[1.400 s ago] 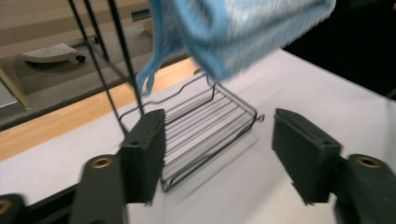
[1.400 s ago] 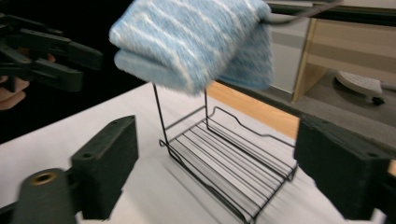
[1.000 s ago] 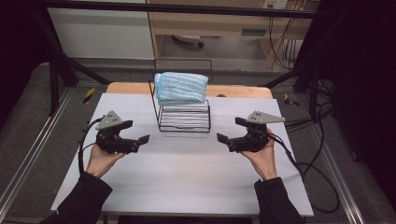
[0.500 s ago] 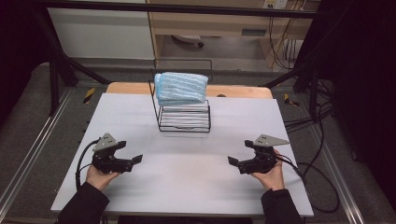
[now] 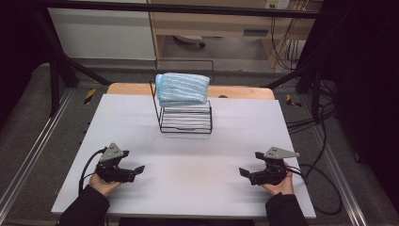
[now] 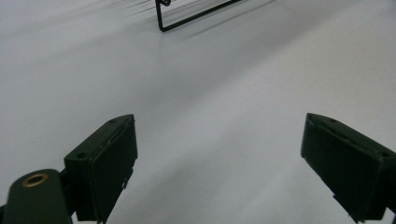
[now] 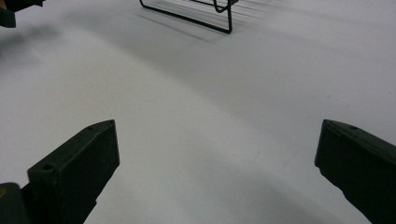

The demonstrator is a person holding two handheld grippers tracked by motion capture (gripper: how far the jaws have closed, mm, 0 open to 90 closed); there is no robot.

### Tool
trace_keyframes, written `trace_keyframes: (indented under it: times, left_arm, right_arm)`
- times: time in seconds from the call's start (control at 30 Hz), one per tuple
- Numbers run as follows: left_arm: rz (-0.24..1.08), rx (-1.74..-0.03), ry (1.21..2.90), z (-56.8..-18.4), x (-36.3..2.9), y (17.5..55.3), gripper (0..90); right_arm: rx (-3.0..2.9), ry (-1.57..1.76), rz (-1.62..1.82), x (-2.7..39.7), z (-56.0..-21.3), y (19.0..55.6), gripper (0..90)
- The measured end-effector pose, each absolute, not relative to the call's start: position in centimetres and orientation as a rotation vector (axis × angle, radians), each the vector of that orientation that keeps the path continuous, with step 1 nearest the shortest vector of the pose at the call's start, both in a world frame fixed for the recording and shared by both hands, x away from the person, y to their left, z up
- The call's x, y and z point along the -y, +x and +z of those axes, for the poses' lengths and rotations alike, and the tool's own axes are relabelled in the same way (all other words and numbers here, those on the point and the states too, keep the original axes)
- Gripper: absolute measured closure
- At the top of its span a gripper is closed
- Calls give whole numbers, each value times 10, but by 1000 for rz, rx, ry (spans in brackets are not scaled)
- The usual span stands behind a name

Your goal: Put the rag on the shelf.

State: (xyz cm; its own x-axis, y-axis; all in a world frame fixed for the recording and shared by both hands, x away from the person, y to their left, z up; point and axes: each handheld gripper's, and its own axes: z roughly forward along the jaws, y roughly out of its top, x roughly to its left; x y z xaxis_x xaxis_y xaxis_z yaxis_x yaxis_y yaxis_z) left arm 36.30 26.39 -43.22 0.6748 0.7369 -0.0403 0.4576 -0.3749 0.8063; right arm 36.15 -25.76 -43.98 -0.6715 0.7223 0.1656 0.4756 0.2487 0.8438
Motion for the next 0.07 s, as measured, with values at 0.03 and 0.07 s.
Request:
trace_keyframes:
  times: [0.03, 0.07]
  left_arm:
    - [416, -922, 2035, -433, -263, 363, 108]
    - [416, -925, 2037, -433, -263, 363, 108]
  right_arm:
    - [-2270, 1111, 1390, 257, -440, 361, 6]
    - [-2273, 1104, 1394, 257, -441, 362, 6]
